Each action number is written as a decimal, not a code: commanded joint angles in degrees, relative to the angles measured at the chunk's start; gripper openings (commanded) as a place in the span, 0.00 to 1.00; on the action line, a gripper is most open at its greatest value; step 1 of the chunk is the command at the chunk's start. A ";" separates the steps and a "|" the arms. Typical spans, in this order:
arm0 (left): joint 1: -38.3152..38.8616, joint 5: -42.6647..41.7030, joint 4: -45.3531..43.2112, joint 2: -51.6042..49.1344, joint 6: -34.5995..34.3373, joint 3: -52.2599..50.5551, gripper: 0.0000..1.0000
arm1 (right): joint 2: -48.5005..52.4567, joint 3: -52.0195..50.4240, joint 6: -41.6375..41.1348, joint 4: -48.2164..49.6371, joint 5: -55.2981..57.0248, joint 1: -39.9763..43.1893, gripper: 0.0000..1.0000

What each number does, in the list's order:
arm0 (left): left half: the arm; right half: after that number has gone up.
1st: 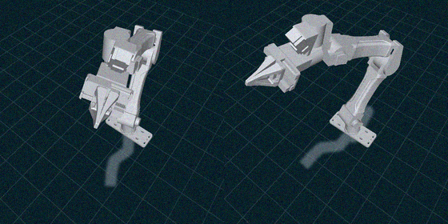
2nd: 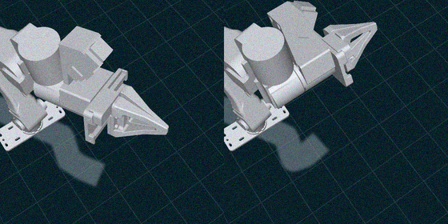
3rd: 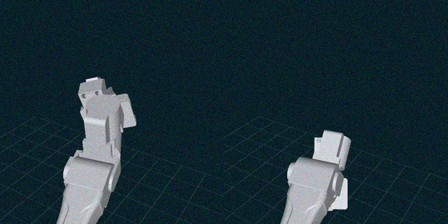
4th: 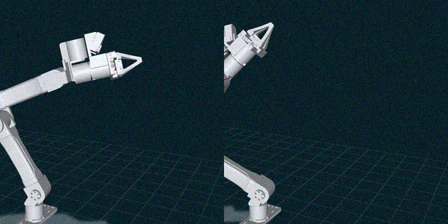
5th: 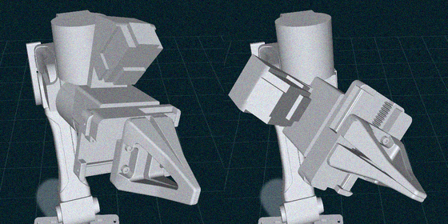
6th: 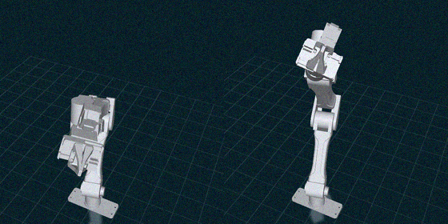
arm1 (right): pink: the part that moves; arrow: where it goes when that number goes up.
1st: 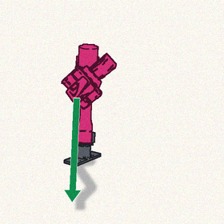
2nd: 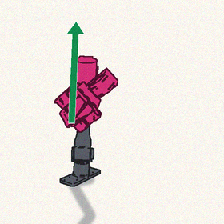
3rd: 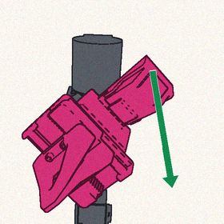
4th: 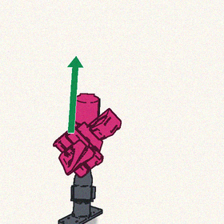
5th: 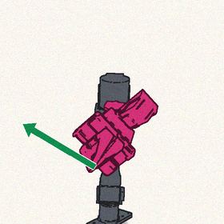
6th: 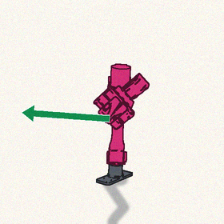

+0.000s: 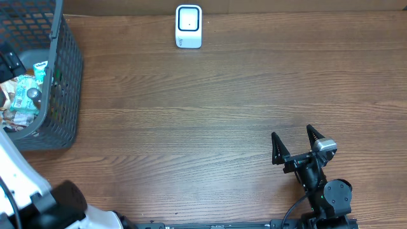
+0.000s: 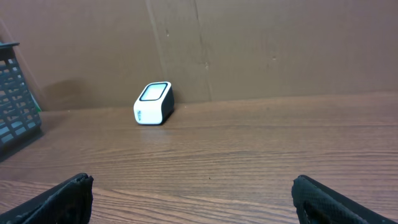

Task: Scan the item barcode
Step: 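Reach the left gripper into the grey basket toward the yellow bottle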

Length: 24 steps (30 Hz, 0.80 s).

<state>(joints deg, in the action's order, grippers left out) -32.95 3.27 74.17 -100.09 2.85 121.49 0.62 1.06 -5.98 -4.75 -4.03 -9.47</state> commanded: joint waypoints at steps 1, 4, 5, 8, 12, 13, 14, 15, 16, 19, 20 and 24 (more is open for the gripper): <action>-0.79 -1.31 1.55 -5.20 3.74 0.48 1.00 | -0.46 -0.59 0.20 0.15 0.52 -0.26 1.00; -1.07 -3.61 2.45 -8.26 5.79 0.48 1.00 | -0.46 -0.59 0.17 0.15 0.52 -0.26 1.00; -1.09 -4.74 2.58 -9.40 6.51 0.48 1.00 | -0.46 -0.59 0.20 0.15 0.52 -0.26 1.00; -1.18 -5.25 2.62 -11.89 7.50 0.48 1.00 | -0.46 -0.59 0.20 0.15 0.52 -0.26 1.00; -1.22 -5.25 2.97 -15.06 7.93 0.48 0.98 | -0.46 -0.59 0.17 0.15 0.52 -0.26 1.00; -1.20 -5.22 3.10 -15.87 7.93 0.48 0.97 | -0.46 -0.59 0.17 0.15 0.52 -0.26 1.00; -1.20 -5.25 3.28 -16.70 7.93 0.48 0.96 | -0.46 -0.59 0.17 0.15 0.52 -0.26 1.00; -1.20 -5.22 3.45 -17.46 7.96 0.48 0.95 | -0.46 -0.61 0.20 0.15 0.52 -0.26 1.00; -1.22 -5.22 3.65 -18.32 7.93 0.48 0.94 | -0.46 -0.59 0.17 0.15 0.52 -0.26 1.00; -1.22 -5.22 4.26 -21.14 7.91 0.48 0.88 | -0.46 -0.59 0.17 0.15 0.52 -0.26 1.00; -1.22 -5.22 4.48 -22.03 7.91 0.48 0.87 | -0.46 -0.59 0.17 0.15 0.52 -0.26 1.00; -1.20 -5.27 4.87 -25.16 7.89 0.48 0.84 | -0.46 -0.59 0.17 0.15 0.52 -0.26 1.00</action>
<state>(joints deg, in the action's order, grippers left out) -33.54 -1.13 78.70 -123.00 9.65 121.45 0.62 1.06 -5.96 -4.73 -4.05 -9.47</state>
